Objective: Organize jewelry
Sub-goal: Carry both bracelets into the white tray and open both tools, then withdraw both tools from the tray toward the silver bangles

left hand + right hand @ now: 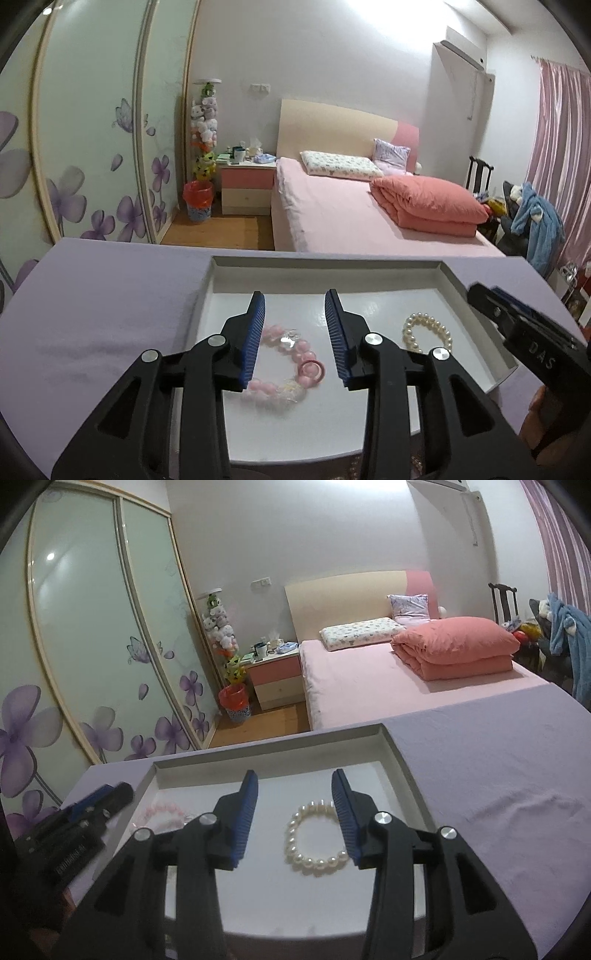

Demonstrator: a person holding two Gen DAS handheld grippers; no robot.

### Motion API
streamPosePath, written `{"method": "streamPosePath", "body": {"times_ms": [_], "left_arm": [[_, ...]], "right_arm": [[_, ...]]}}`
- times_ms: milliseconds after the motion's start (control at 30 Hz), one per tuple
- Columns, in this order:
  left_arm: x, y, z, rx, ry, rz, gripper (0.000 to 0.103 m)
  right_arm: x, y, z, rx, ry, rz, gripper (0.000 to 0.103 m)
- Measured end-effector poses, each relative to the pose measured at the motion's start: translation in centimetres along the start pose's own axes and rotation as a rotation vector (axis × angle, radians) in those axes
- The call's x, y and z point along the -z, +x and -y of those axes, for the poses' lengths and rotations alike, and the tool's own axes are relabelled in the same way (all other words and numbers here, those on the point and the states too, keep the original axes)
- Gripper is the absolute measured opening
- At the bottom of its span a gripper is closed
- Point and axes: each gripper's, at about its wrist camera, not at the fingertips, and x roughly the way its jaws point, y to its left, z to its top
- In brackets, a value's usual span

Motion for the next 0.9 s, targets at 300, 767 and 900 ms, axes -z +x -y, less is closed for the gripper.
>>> {"method": "streamPosePath", "body": {"times_ms": [300, 767, 900], "left_arm": [[0.4, -3.4, -2.0, -0.048, -0.012, 0.025, 0.041], [6.0, -7.4, -6.0, -0.114, -0.025, -0.091, 0.061], [7.4, -7.7, -6.2, -0.099, -0.013, -0.129, 0.067]], "right_arm": [[1.1, -4.3, 0.8, 0.007, -0.013, 0.011, 0.042], [7.7, -6.4, 3.4, 0.083, -0.078, -0.231, 0.054], [9.3, -6.1, 3.0, 0.087, -0.11, -0.295, 0.063]]}}
